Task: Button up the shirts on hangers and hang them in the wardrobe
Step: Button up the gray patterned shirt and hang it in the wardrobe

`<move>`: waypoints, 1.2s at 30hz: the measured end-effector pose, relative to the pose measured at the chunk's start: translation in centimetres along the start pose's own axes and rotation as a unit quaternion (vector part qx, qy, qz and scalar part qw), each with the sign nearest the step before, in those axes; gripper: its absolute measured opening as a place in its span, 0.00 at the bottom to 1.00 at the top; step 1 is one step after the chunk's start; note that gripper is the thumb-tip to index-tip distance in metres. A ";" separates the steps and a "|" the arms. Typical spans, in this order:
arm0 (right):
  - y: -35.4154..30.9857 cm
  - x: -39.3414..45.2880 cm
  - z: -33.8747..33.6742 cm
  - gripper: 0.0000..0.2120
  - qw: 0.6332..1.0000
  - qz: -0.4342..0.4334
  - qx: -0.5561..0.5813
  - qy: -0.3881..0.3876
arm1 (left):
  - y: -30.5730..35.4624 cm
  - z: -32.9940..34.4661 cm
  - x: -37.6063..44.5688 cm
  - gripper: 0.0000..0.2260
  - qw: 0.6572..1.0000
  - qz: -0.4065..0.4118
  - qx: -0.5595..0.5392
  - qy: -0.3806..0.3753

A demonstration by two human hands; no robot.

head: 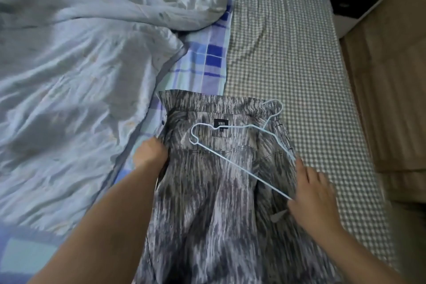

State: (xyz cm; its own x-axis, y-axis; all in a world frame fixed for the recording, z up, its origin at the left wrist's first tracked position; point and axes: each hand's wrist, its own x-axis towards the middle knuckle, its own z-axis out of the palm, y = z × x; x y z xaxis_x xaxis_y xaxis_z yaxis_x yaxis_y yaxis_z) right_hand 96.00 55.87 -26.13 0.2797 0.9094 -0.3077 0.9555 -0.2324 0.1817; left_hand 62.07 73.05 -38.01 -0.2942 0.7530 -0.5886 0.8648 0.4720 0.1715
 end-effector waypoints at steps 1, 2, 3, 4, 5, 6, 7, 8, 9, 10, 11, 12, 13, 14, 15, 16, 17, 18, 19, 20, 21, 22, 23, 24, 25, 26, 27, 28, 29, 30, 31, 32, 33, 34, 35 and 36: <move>-0.7 -0.4 -0.5 0.52 1.000 -0.001 -0.002 0.001 | -0.9 -1.1 0.1 0.14 1.000 -0.002 -0.030 0.010; -1.3 -0.8 -1.2 0.51 1.000 -0.003 -0.002 0.005 | -1.8 -2.4 0.3 0.14 0.998 -0.006 -0.062 0.024; -1.9 -1.1 -2.1 0.51 1.000 -0.007 0.004 0.013 | -2.7 -3.8 0.2 0.13 0.995 -0.002 -0.093 0.039; -2.3 -1.4 -3.0 0.51 1.000 -0.009 0.010 0.024 | -3.5 -5.3 0.0 0.12 0.992 0.012 -0.117 0.052; -2.5 -1.6 -3.9 0.51 0.999 -0.011 0.016 0.040 | -4.1 -6.6 -0.3 0.10 0.988 0.032 -0.138 0.063; -2.5 -1.9 -4.7 0.51 0.998 -0.014 0.013 0.057 | -4.4 -7.9 -1.0 0.09 0.984 0.047 -0.154 0.068; -2.5 -2.3 -5.4 0.50 0.997 -0.022 0.001 0.070 | -4.2 -9.2 -2.0 0.08 0.981 0.064 -0.169 0.070; -2.6 -2.7 -6.0 0.50 0.997 -0.034 -0.015 0.074 | -3.7 -10.5 -3.6 0.08 0.976 0.093 -0.180 0.077; -2.7 -3.0 -6.6 0.51 0.996 -0.045 -0.032 0.071 | -3.0 -11.7 -5.6 0.09 0.970 0.127 -0.187 0.088; -2.8 -3.3 -6.9 0.52 0.996 -0.051 -0.046 0.062 | -2.2 -12.4 -8.1 0.11 0.963 0.159 -0.197 0.096; -3.0 -3.5 -7.1 0.53 0.996 -0.055 -0.056 0.052 | -1.4 -12.7 -11.0 0.11 0.955 0.189 -0.208 0.091; -3.2 -3.7 -7.2 0.53 0.996 -0.059 -0.057 0.048 | -0.8 -12.2 -14.0 0.11 0.949 0.216 -0.217 0.071; -3.2 -3.8 -7.1 0.53 0.996 -0.062 -0.050 0.049 | -0.5 -11.1 -16.8 0.11 0.945 0.247 -0.211 0.038; -3.1 -3.9 -6.9 0.52 0.996 -0.062 -0.038 0.051 | -0.4 -9.6 -19.5 0.09 0.941 0.280 -0.191 -0.015; -2.7 -3.9 -6.6 0.51 0.996 -0.061 -0.025 0.052 | -0.6 -8.1 -21.7 0.07 0.932 0.312 -0.158 -0.090; -2.2 -4.0 -6.2 0.51 0.996 -0.065 -0.013 0.056 | -0.9 -6.7 -23.6 0.07 0.917 0.335 -0.115 -0.181; -1.4 -4.0 -5.6 0.51 0.995 -0.075 0.002 0.060 | -1.6 -5.2 -24.4 0.10 0.894 0.350 -0.075 -0.268; -0.4 -4.3 -4.9 0.51 0.994 -0.082 0.024 0.065 | -2.3 -4.2 -24.4 0.11 0.877 0.351 -0.044 -0.326; 0.5 -4.5 -4.2 0.52 0.993 -0.083 0.044 0.071 | -3.1 -3.6 -23.7 0.12 0.879 0.345 -0.039 -0.328; 1.4 -4.8 -3.6 0.53 0.992 -0.082 0.060 0.074 | -3.8 -3.3 -22.4 0.11 0.904 0.317 -0.056 -0.281; 2.2 -4.9 -3.2 0.53 0.991 -0.083 0.072 0.074 | -4.4 -3.5 -20.6 0.11 0.936 0.273 -0.085 -0.206; 2.8 -5.0 -2.7 0.52 0.990 -0.087 0.084 0.077 | -5.0 -4.1 -18.7 0.10 0.959 0.230 -0.108 -0.123; 3.3 -4.8 -2.2 0.52 0.987 -0.094 0.093 0.088 | -5.4 -4.9 -16.7 0.10 0.970 0.207 -0.119 -0.053; 3.7 -4.6 -1.7 0.51 0.985 -0.100 0.099 0.103 | -5.6 -5.9 -14.7 0.12 0.972 0.203 -0.113 -0.016; 4.1 -4.1 -1.1 0.51 0.982 -0.103 0.102 0.118 | -5.7 -6.9 -12.8 0.15 0.972 0.221 -0.084 -0.012; 4.4 -3.6 -0.5 0.50 0.981 -0.103 0.104 0.125 | -5.3 -7.9 -11.3 0.19 0.969 0.239 -0.057 -0.026; 4.8 -3.2 0.1 0.50 0.981 -0.103 0.108 0.126 | -4.9 -8.4 -9.6 0.21 0.966 0.250 -0.044 -0.048; 5.1 -2.9 0.7 0.49 0.980 -0.104 0.111 0.127 | -4.3 -8.9 -8.4 0.22 0.966 0.243 -0.042 -0.084; 5.5 -2.7 1.3 0.48 0.978 -0.107 0.117 0.132 | -3.9 -8.6 -7.4 0.23 0.965 0.225 -0.061 -0.122; 5.7 -2.6 1.8 0.47 0.976 -0.115 0.125 0.139 | -3.6 -8.1 -6.5 0.24 0.963 0.200 -0.084 -0.159; 5.9 -2.4 2.1 0.47 0.973 -0.124 0.132 0.145 | -3.6 -7.3 -5.5 0.23 0.958 0.190 -0.100 -0.189; 6.1 -2.3 2.5 0.46 0.971 -0.130 0.136 0.144 | -3.7 -6.6 -5.0 0.19 0.958 0.190 -0.071 -0.204; 6.3 -2.2 3.0 0.45 0.971 -0.135 0.139 0.139 | -3.7 -5.9 -4.9 0.13 0.956 0.199 -0.011 -0.216; 6.5 -2.2 3.6 0.44 0.971 -0.139 0.139 0.136 | -3.8 -5.2 -5.1 0.10 0.953 0.206 0.065 -0.214; 6.8 -2.2 4.2 0.44 0.970 -0.143 0.138 0.137 | -3.6 -4.9 -5.9 0.08 0.951 0.205 0.124 -0.193; 7.1 -2.0 4.6 0.44 0.970 -0.148 0.139 0.136 | -3.5 -5.0 -7.5 0.06 0.952 0.208 0.184 -0.129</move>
State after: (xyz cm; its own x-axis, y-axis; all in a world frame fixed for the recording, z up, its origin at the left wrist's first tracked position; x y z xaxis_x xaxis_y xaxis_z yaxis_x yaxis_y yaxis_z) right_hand 102.63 50.79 -28.54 -0.0093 0.9990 -0.0430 0.9891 0.0029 -0.1469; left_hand 59.24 68.02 -30.21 0.1744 0.6800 -0.7122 0.9824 -0.0711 0.1728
